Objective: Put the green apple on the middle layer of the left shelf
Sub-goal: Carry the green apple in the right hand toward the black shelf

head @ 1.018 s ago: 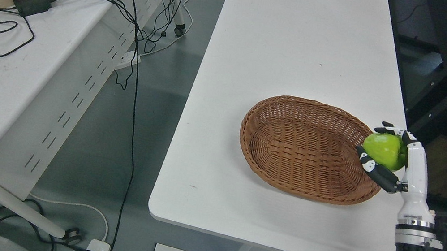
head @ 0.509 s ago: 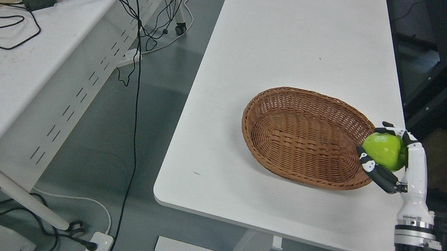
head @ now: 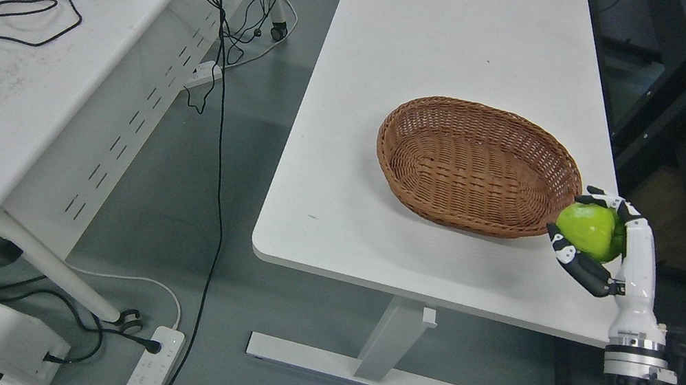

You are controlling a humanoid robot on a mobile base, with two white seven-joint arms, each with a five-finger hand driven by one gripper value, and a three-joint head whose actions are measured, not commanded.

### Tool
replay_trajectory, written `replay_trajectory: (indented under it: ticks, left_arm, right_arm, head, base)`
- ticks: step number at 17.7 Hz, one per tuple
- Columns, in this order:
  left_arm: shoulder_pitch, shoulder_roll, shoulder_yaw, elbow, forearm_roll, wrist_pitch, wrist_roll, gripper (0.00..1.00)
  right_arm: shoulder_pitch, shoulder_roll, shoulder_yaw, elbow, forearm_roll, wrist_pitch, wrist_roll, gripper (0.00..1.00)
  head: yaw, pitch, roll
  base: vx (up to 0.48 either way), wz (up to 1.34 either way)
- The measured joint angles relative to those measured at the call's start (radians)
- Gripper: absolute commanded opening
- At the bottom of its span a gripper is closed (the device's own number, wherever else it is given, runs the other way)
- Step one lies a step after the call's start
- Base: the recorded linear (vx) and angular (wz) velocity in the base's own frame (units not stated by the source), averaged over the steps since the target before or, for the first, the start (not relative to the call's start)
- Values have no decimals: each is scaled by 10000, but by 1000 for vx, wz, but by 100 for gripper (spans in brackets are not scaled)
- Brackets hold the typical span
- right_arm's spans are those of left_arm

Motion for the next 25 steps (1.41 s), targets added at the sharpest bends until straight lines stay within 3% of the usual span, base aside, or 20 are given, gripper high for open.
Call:
replay_trajectory:
  ticks: [16,25]
  left_arm:
    - [0,0,0,0,-1,0,0,100]
    - [0,0,0,0,-2,0,0,100]
  right_arm:
    - [0,22,51,-4,9,-39,3,0]
    - [270,-46,541,-1,36,-665,128,0]
  head:
    - [0,0,0]
    - [0,0,0]
  base:
    - [-167,-101]
    - [-179,64]
